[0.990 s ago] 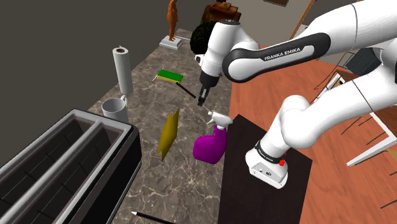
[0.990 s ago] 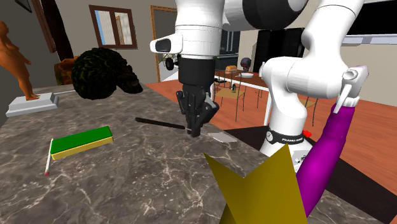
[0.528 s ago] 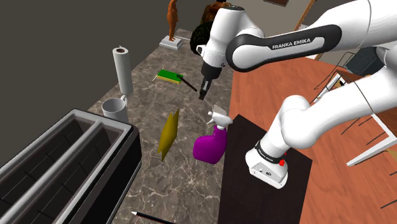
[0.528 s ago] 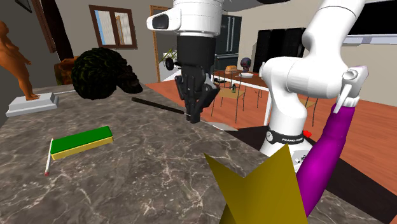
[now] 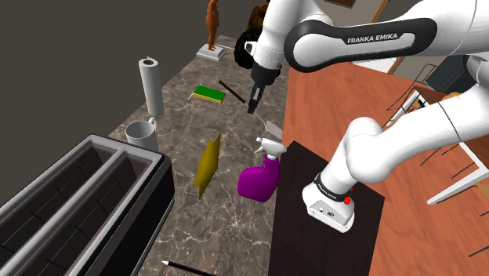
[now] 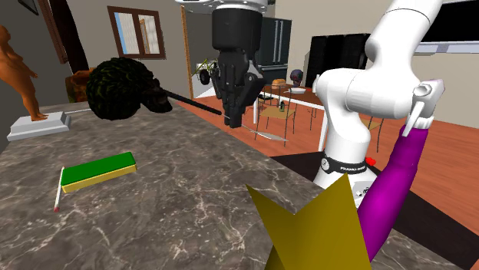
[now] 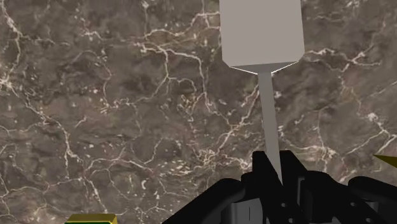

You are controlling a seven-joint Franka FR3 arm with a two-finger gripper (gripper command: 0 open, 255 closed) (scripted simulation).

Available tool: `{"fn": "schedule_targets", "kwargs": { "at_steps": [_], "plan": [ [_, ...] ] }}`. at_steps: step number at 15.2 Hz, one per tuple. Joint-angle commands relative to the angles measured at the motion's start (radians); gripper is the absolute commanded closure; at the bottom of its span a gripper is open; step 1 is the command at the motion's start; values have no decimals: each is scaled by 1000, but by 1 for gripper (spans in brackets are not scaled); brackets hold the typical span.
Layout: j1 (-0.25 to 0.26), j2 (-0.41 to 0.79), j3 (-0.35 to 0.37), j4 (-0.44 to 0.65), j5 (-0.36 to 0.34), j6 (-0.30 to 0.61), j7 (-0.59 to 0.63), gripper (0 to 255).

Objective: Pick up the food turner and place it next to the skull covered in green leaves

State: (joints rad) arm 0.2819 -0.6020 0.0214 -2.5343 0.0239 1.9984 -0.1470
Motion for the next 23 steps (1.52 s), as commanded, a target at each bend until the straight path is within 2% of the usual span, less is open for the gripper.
{"fn": "schedule_targets", "kwargs": {
  "at_steps": [1,23],
  "plan": [
    [0,-6,0,24,0,-31,0,255],
    [-2,4,-3,328,-4,-325,3,255]
  ]
}}
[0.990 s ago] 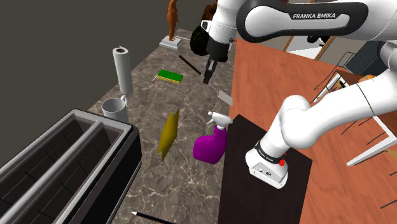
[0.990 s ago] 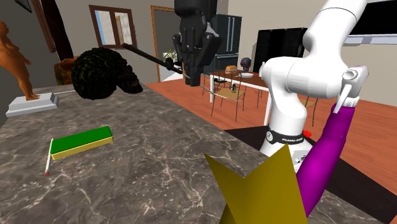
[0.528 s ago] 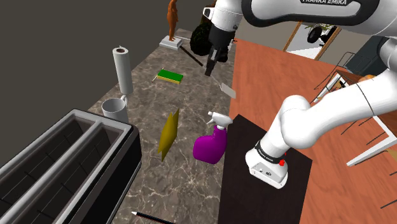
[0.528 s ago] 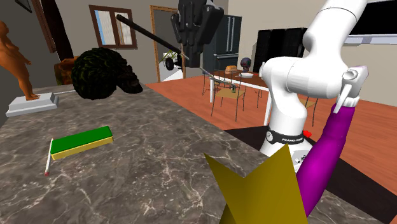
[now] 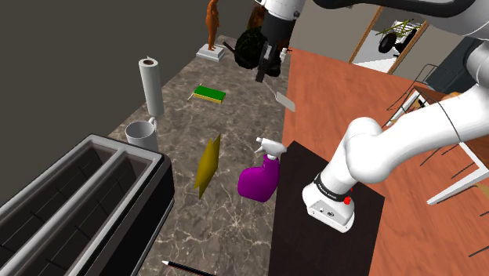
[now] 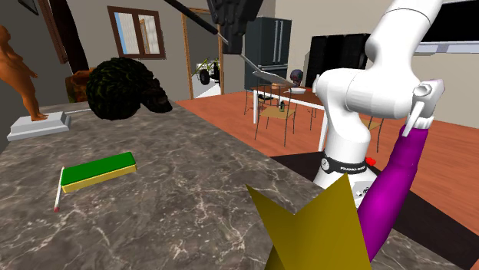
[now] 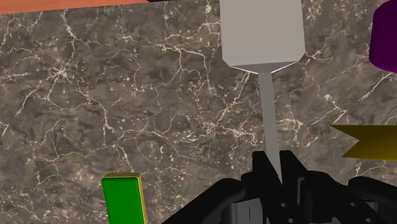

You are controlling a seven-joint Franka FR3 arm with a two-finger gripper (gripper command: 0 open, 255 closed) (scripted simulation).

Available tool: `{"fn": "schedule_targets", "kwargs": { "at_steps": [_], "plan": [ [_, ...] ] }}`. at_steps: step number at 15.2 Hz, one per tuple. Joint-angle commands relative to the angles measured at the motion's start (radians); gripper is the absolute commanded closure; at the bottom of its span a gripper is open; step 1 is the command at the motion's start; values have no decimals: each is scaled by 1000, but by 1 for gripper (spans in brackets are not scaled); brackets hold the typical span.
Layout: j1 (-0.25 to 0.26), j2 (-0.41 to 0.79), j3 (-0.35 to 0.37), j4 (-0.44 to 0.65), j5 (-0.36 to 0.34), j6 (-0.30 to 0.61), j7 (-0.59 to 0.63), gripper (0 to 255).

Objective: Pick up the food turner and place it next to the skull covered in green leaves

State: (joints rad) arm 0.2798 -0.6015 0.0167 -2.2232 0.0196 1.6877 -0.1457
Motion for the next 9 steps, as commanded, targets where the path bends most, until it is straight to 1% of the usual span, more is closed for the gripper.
{"fn": "schedule_targets", "kwargs": {
  "at_steps": [1,9],
  "plan": [
    [0,7,1,33,0,-27,2,255],
    [0,37,1,166,0,-129,4,255]
  ]
}}
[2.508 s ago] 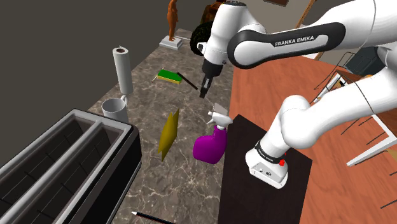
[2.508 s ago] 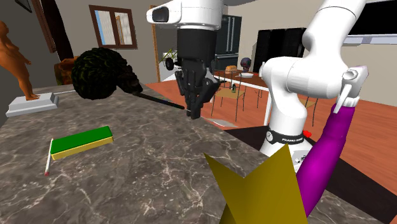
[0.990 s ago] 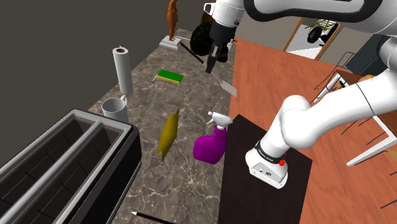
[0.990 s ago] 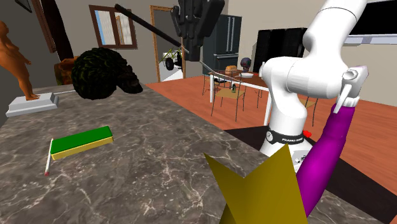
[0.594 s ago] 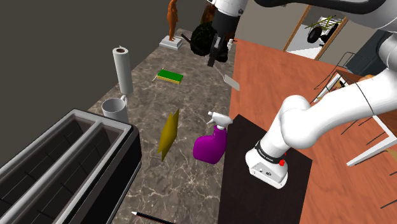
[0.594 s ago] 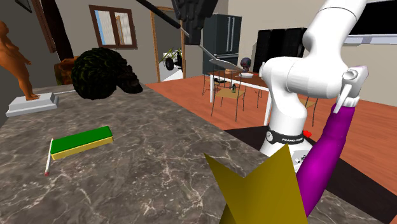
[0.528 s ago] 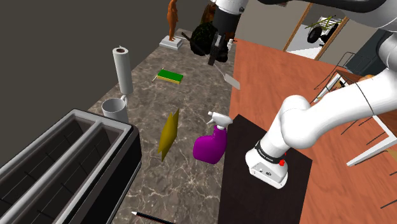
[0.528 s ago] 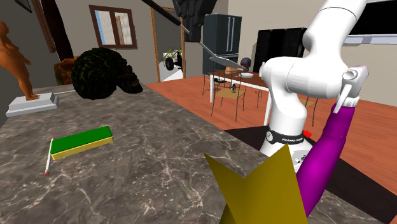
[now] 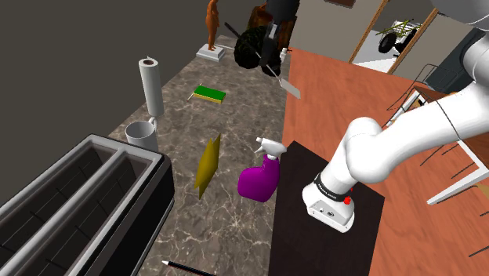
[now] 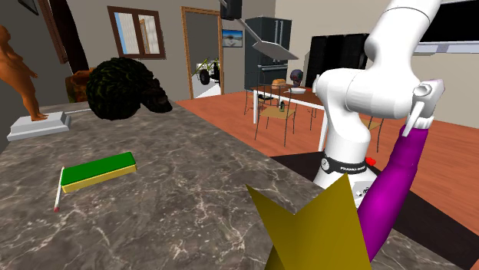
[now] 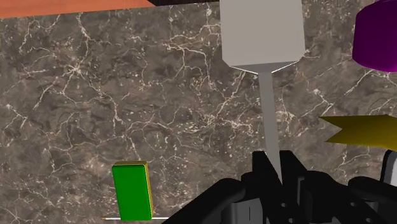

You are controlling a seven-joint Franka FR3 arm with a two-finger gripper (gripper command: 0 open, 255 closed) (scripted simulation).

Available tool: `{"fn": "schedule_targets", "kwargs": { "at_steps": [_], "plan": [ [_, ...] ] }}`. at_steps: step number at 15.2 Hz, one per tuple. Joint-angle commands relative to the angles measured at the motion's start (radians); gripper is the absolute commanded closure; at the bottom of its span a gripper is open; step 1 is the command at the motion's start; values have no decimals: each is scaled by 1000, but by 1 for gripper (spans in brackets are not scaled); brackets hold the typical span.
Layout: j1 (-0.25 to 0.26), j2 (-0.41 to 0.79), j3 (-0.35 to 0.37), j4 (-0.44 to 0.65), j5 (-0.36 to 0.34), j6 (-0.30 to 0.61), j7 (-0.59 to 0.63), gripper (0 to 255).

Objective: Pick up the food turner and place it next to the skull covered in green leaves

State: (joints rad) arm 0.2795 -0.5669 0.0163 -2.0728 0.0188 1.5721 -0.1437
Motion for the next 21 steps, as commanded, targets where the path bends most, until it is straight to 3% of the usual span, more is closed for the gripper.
{"fn": "schedule_targets", "kwargs": {
  "at_steps": [1,11,21],
  "plan": [
    [0,3,1,16,0,-14,2,255],
    [-65,90,-194,94,-75,-2,-242,255],
    [-119,286,-389,286,-80,5,-497,255]
  ]
}}
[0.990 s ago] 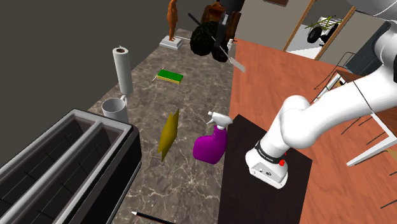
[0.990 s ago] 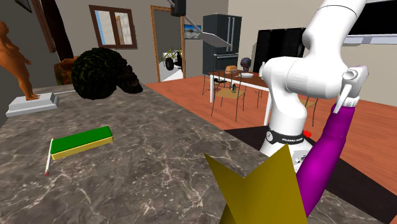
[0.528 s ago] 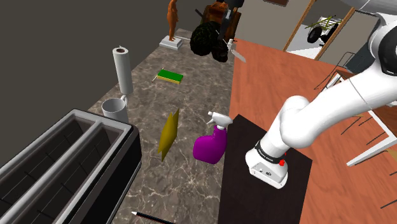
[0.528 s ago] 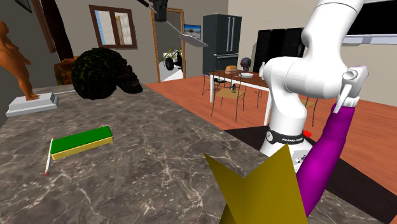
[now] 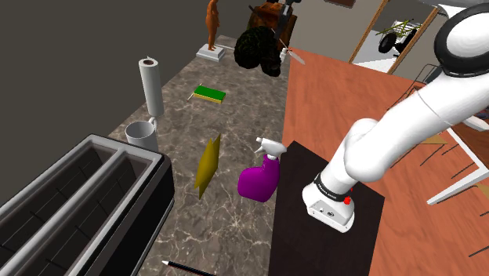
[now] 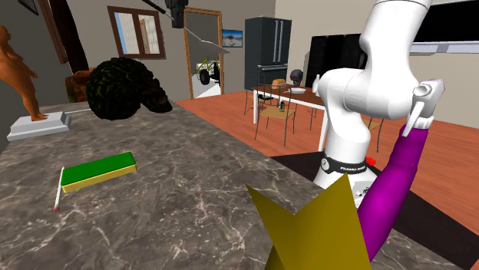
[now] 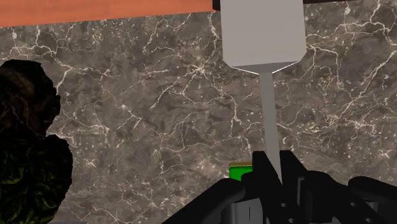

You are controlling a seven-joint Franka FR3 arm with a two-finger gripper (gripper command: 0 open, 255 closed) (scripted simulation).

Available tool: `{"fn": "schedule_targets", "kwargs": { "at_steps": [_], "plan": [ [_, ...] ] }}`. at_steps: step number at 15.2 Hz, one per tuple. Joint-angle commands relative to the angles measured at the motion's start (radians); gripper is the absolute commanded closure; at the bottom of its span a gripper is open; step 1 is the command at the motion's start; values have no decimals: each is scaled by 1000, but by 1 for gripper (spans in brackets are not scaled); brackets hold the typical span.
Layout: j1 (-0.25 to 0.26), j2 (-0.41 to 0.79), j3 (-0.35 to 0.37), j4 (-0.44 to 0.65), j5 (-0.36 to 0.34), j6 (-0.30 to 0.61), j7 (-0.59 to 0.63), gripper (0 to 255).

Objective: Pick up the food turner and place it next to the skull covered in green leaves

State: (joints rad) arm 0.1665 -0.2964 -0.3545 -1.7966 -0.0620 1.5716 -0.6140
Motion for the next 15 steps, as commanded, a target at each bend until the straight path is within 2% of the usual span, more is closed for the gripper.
{"fn": "schedule_targets", "kwargs": {
  "at_steps": [1,5,8,15],
  "plan": [
    [-12,41,-38,36,7,4,-54,255],
    [-40,160,-117,156,47,-7,-167,255],
    [-77,280,-180,280,105,-28,-267,255],
    [-74,246,-171,149,88,75,-259,255]
  ]
}}
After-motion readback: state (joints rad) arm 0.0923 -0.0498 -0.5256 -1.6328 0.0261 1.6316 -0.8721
